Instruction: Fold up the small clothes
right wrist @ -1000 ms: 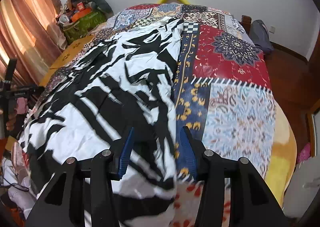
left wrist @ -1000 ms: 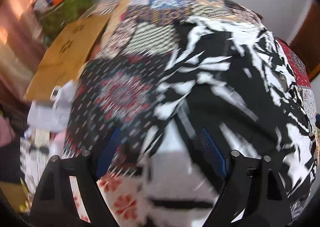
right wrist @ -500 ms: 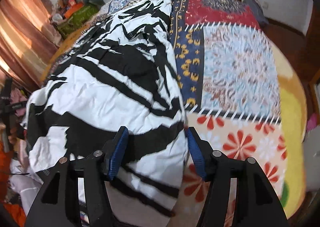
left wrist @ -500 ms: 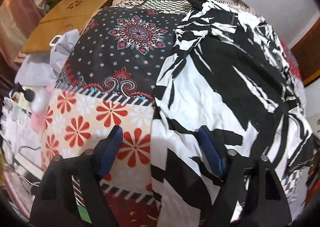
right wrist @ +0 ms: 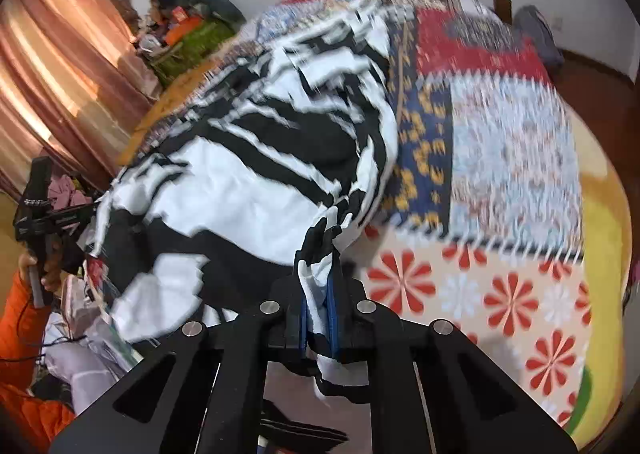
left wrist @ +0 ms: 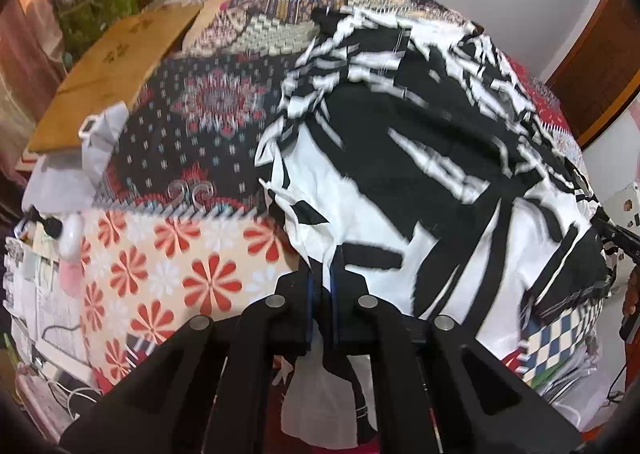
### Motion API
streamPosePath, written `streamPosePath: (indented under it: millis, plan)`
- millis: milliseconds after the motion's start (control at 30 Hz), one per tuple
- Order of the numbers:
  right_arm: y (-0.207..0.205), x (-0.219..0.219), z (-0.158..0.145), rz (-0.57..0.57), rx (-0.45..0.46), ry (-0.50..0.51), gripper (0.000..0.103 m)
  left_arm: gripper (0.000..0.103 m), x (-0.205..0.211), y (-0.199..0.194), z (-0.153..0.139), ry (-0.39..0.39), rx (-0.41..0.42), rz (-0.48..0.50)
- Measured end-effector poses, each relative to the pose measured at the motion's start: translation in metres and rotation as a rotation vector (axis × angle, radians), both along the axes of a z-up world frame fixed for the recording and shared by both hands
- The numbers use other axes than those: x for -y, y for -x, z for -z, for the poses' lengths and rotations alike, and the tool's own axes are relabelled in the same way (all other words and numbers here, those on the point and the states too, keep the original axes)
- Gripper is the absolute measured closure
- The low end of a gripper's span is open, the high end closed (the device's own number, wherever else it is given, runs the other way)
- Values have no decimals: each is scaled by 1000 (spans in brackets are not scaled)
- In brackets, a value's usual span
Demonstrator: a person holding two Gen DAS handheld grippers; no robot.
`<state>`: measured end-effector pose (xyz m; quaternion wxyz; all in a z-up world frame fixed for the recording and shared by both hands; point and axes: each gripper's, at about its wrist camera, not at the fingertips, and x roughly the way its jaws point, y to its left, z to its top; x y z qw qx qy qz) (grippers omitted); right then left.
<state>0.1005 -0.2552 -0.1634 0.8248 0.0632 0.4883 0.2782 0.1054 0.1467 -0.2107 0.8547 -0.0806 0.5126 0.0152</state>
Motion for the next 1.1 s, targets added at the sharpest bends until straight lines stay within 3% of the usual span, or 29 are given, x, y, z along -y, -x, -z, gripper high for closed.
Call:
streamPosePath:
  millis: [267, 400, 567, 767, 867, 933, 1000, 1100]
  plan:
    - [-35, 4, -57, 44, 169, -25, 97, 97, -13, -25, -77, -62, 203, -61]
    - [-66, 7, -68, 85, 217, -6, 97, 97, -30, -58, -91, -85, 233, -109]
    - [-110, 9, -58, 136, 219, 25, 97, 97, -39, -111, -73, -112, 189, -131]
    - [-146, 4, -20, 157, 108, 61, 93, 96, -50, -151, -14, -67, 36, -124]
    - [-148, 5, -8, 155, 67, 98, 84, 89, -54, -151, 2, -24, -25, -126]
    - [-143, 10, -10, 156, 76, 109, 72, 78, -59, -144, 2, -14, -25, -126]
    - [-137, 17, -15, 167, 96, 107, 62, 56, -64, -134, -2, -12, -3, -136]
    - [-127, 28, -22, 179, 114, 90, 60, 50, -74, -120, -8, 13, 26, -157]
